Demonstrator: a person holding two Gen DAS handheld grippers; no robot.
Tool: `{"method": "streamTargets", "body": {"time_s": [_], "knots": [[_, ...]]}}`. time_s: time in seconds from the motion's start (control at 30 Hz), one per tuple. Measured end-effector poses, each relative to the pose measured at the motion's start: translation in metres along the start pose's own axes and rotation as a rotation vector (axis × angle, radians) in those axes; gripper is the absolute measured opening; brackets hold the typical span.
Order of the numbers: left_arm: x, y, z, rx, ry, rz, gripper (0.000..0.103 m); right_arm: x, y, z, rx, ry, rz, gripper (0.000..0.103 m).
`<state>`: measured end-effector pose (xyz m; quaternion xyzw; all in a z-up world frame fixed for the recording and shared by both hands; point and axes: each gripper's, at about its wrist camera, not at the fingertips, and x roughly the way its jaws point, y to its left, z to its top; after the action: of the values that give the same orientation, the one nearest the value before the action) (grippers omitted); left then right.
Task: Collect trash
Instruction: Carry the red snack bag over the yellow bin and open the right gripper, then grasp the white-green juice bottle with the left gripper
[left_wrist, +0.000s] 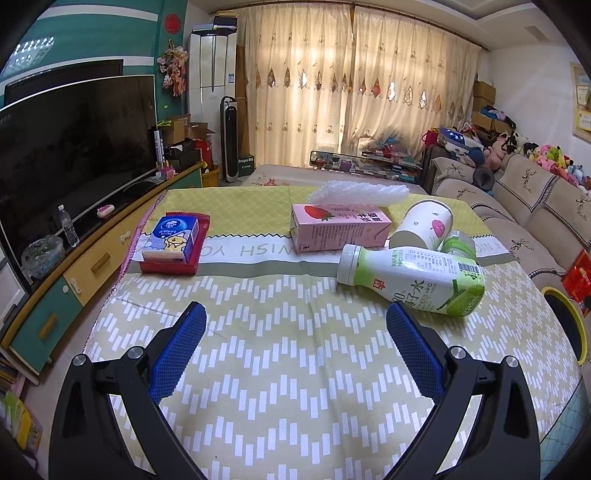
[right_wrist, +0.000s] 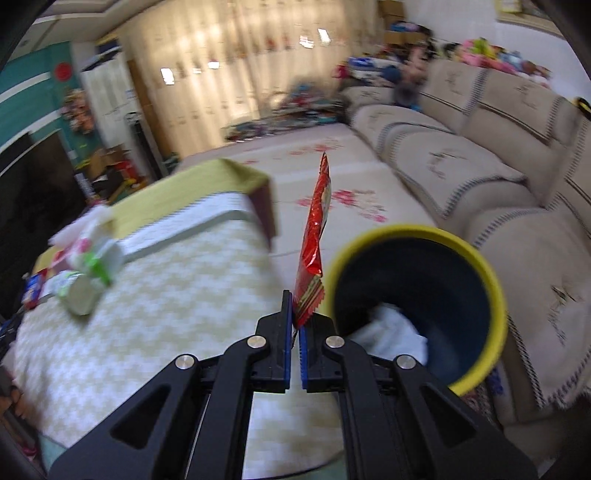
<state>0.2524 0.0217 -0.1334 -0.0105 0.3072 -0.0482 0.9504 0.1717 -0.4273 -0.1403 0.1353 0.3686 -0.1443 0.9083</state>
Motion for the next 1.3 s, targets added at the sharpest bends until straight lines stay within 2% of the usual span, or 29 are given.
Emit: {"method": "streamTargets", "body": {"time_s": [0.2, 0.53, 0.6, 0.67, 0.7, 1.1, 1.3], "knots": [[0.000, 0.000, 0.000, 0.004, 0.003, 0.000, 0.097, 0.020, -0.039, -0.009, 0.061, 0.057, -0.075, 0.003], [0.002, 0.000, 0.000, 0.006, 0.007, -0.001, 0.097, 0.033, -0.049, -0.012, 0.082, 0.090, -0.124, 0.005], [0.002, 0.001, 0.000, 0.007, 0.007, -0.002, 0.097, 0.033, -0.051, -0.013, 0.087, 0.096, -0.131, 0.010], [0.003, 0.001, 0.000, 0.008, 0.008, -0.003, 0.097, 0.033, -0.053, -0.014, 0.095, 0.098, -0.137, 0.026], [0.003, 0.001, 0.000, 0.009, 0.009, -0.003, 0.097, 0.033, -0.052, -0.015, 0.095, 0.097, -0.139, 0.028], [0.005, -0.012, -0.001, 0.054, 0.017, -0.006, 0.097, 0.024, -0.052, -0.018, 0.108, 0.081, -0.111, 0.034], [0.007, -0.040, 0.011, 0.065, 0.074, -0.040, 0.097, 0.014, -0.056, -0.018, 0.126, 0.053, -0.068, 0.037]]}}
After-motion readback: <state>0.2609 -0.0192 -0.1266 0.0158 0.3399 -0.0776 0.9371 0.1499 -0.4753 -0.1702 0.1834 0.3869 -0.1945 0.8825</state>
